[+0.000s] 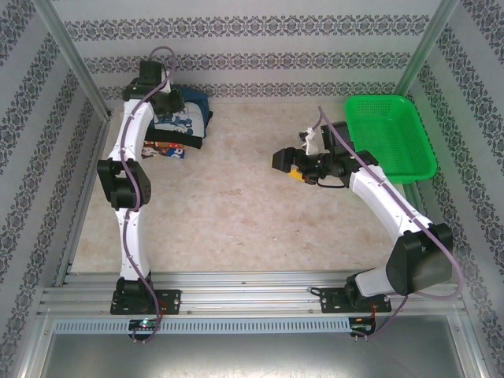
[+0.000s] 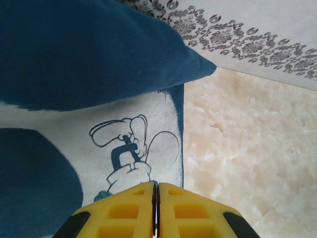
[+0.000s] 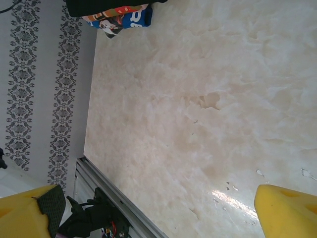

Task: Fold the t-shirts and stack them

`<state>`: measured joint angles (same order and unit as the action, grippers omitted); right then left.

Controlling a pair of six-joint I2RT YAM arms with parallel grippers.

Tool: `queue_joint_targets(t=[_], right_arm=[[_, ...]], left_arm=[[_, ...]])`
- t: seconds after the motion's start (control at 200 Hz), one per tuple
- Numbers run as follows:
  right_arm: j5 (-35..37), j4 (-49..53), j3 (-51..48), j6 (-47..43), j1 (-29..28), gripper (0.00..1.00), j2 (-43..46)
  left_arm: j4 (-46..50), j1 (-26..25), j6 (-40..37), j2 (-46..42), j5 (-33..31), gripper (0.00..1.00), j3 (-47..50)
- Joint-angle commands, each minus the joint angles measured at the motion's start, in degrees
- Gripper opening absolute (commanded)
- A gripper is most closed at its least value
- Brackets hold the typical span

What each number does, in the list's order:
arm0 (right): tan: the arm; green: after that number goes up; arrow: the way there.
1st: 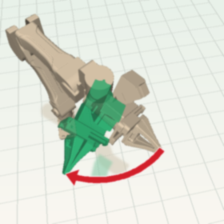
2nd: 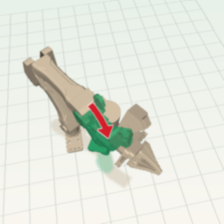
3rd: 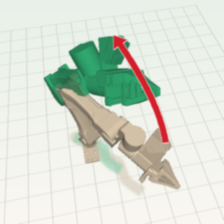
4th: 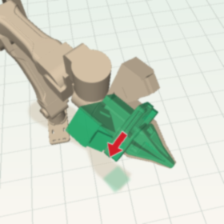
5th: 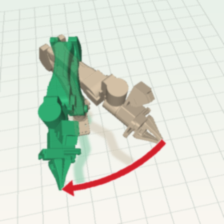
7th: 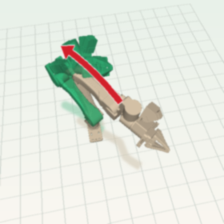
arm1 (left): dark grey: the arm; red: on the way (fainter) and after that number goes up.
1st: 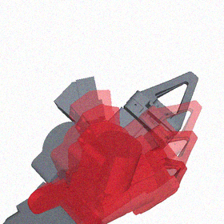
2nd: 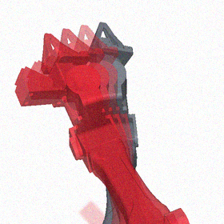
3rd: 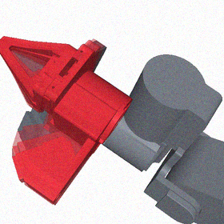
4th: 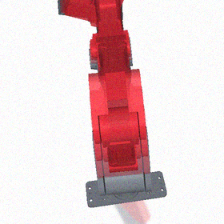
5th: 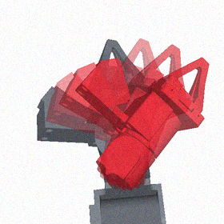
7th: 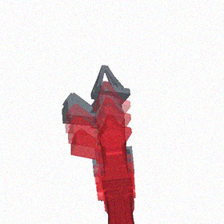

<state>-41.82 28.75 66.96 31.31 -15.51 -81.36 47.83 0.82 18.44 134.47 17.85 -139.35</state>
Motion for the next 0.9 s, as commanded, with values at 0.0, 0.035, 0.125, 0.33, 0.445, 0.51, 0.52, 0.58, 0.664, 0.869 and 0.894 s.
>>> queue_joint_targets(t=[0.0, 0.035, 0.125, 0.33, 0.445, 0.51, 0.52, 0.58, 0.664, 0.869, 0.894], right_arm=[[-0.2, 0.1, -0.9, -0.9, 0.8, 0.98, 1.9], [-0.3, 0.1, -1.0, -0.9, 0.9, 0.98, 2.0], [-0.4, -0.1, -1.3, -0.8, 1.7, 0.98, 2.2], [-0.6, -0.5, -2.2, -0.6, 2.4, 0.98, 3.2], [-0.6, -0.5, -2.8, -0.5, 2.6, 0.98, 3.6], [-0.6, -0.5, -3.0, -0.4, 3.0, 0.98, 3.6], [-0.6, -0.5, -2.9, -0.3, 3.0, 0.98, 3.6], [-0.5, -0.3, -3.1, -0.4, 3.2, 0.98, 3.7], [-0.5, -0.4, -3.4, -0.3, 3.4, 0.98, 4.0], [-0.9, -1.5, -4.5, 0.3, 4.1, 0.98, 3.7], [-1.0, -1.5, -4.5, 0.4, 4.2, 0.98, 3.7]], left_arm=[[-7.7, -0.3, 5.4, 2.3, 2.7, 0.11, 2.0], [-11.0, -0.3, 7.4, 2.5, 3.1, 0.11, 4.0], [-21.0, -0.3, 13.2, 2.7, 3.9, 0.15, 10.1], [-37.6, -0.2, 25.9, 5.9, 2.6, 0.16, 14.0], [-44.4, -0.3, 31.3, 8.3, 2.9, 0.17, 12.6], [-46.5, -0.3, 33.1, 9.3, 3.3, 0.17, 11.1], [-46.7, -0.3, 33.4, 9.5, 3.3, 0.17, 10.8], [-46.5, -0.2, 34.3, 9.7, 3.4, 0.18, 9.4], [-47.1, 0.0, 35.0, 9.4, 2.4, 0.23, 8.7], [-39.9, 0.7, 37.5, 19.8, 3.0, 0.33, -9.6], [-39.7, 1.0, 38.2, 21.2, 3.3, 0.33, -11.4]])
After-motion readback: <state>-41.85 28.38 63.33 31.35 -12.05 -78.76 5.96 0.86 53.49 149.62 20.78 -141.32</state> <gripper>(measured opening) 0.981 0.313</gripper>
